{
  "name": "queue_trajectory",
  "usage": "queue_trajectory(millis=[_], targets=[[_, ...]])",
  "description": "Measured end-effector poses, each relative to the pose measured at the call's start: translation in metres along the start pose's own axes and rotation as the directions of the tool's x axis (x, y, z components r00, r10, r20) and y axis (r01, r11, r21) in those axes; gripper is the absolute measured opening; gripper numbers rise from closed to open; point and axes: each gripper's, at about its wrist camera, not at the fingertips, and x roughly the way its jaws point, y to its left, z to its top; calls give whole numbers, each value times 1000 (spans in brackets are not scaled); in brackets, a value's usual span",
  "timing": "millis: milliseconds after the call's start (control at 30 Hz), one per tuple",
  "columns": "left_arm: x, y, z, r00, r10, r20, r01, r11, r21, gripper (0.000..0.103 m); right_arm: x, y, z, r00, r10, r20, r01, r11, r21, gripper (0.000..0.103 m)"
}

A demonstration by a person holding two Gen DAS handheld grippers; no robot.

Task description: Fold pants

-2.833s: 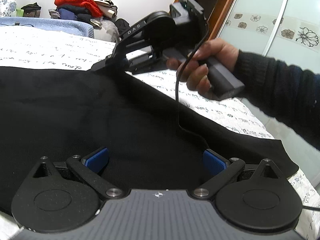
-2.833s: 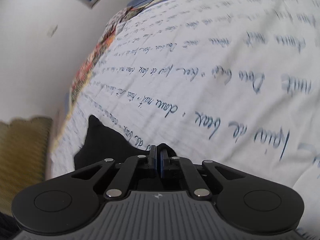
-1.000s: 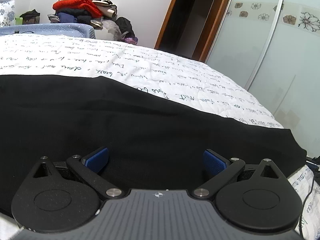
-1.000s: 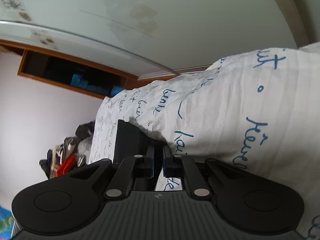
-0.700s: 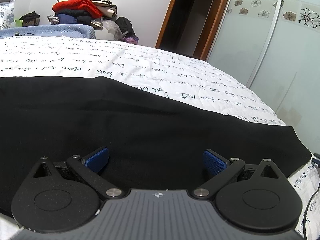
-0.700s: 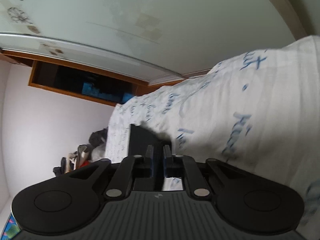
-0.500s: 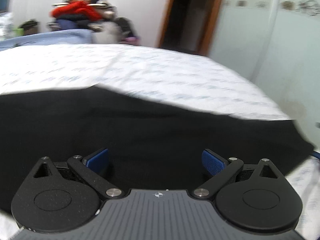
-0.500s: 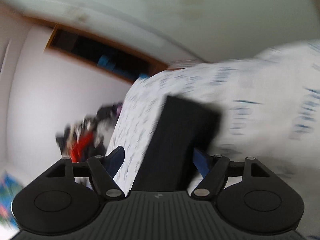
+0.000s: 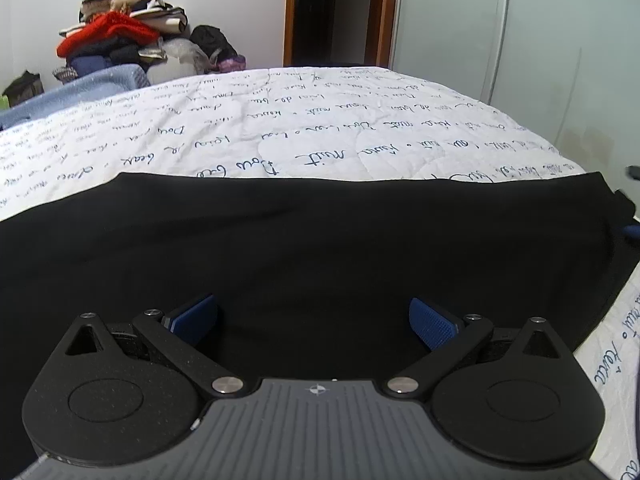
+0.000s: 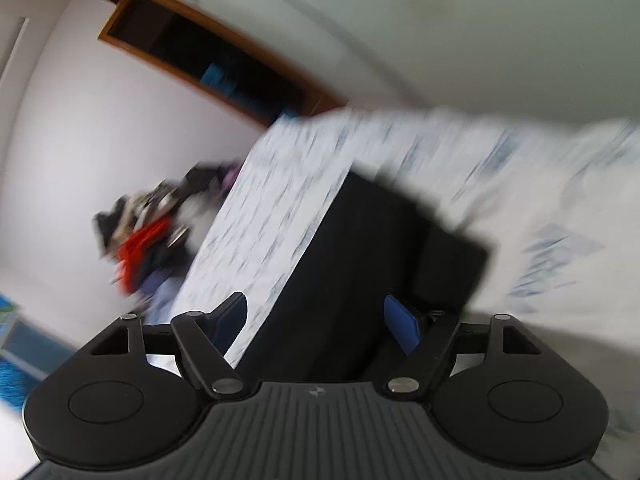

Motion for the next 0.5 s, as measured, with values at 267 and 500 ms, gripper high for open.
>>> queue_trajectory(millis=[267, 500], targets=[[-7, -2, 2, 1000, -14, 21, 14, 1000, -28, 103, -41, 2, -5, 994, 73, 83, -77, 996, 42, 81], [-9, 2, -1, 999, -21, 28, 22, 999, -38, 103, -31, -37, 0, 998, -68, 20, 63, 984, 168, 80]])
